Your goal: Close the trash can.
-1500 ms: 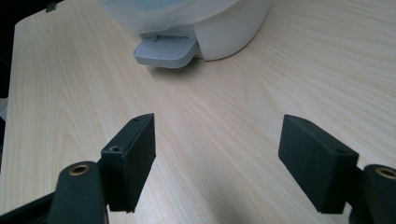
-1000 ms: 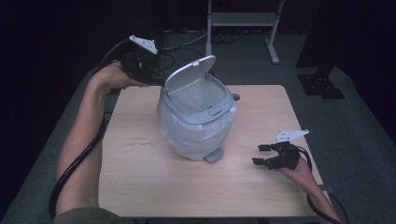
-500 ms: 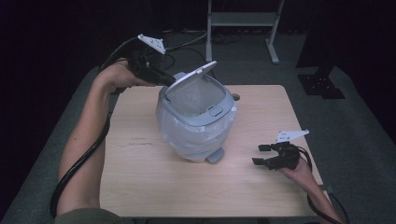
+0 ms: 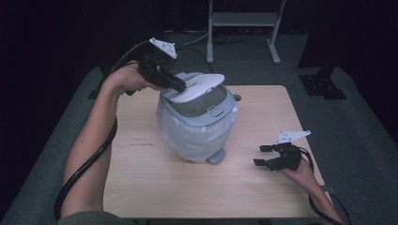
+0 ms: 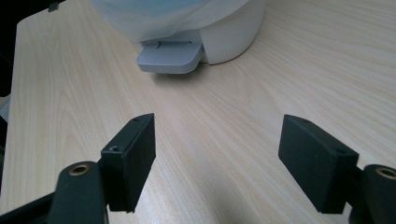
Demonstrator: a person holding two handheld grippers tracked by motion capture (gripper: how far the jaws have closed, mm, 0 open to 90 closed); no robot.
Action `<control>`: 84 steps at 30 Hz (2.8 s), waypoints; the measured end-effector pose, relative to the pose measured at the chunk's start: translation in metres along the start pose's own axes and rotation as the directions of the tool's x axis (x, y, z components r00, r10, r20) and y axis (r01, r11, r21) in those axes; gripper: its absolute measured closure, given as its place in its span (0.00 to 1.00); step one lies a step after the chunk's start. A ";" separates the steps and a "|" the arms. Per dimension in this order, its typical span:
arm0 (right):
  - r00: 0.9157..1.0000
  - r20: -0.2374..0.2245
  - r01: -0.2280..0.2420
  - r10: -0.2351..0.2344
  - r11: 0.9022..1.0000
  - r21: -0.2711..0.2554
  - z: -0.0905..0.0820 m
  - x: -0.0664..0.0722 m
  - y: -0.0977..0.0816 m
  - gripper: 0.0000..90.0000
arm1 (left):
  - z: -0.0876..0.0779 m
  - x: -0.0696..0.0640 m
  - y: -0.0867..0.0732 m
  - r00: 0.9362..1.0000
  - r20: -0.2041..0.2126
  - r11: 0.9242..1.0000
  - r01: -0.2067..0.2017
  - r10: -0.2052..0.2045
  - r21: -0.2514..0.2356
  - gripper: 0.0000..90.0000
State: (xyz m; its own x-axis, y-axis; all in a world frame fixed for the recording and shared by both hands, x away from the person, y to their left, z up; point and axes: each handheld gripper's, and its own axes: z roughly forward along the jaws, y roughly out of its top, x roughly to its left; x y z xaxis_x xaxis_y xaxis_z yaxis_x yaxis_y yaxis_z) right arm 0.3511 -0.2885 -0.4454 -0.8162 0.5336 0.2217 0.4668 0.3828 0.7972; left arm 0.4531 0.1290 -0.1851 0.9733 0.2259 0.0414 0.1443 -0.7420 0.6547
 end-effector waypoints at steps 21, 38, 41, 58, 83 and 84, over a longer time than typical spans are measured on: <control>1.000 -0.002 0.001 -0.001 1.000 0.004 0.000 0.001 0.000 0.29 | 0.035 -0.014 0.009 0.996 0.077 0.999 -0.046 0.045 0.014 0.80; 1.000 -0.002 0.003 -0.003 1.000 0.003 0.001 0.001 0.001 0.29 | 0.048 -0.021 0.018 0.998 0.040 0.999 -0.042 0.043 -0.021 0.75; 1.000 -0.002 0.001 -0.001 1.000 0.003 0.002 0.001 0.001 0.29 | 0.049 -0.022 0.018 0.999 0.033 0.999 -0.034 0.035 -0.026 0.75; 1.000 -0.006 0.010 -0.010 1.000 0.008 0.005 0.001 0.002 0.29 | 0.052 -0.028 0.015 1.000 -0.016 0.998 0.009 -0.010 -0.058 0.76; 1.000 0.024 -0.005 0.005 1.000 -0.017 -0.004 -0.002 0.002 0.29 | 0.030 -0.041 -0.005 0.999 -0.028 0.997 0.027 -0.029 -0.071 0.41; 1.000 0.028 -0.004 0.004 1.000 -0.016 -0.005 -0.002 0.002 0.29 | 0.029 -0.042 -0.007 0.999 -0.029 0.997 0.028 -0.030 -0.073 0.41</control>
State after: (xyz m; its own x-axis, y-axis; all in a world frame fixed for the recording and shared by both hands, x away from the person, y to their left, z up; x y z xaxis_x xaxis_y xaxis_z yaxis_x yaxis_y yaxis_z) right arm 0.3524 -0.2926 -0.4416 -0.8044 0.5562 0.2091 0.4644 0.3690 0.8051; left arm 0.4161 0.1062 -0.2131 0.9629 0.2662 0.0439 0.1577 -0.6874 0.7090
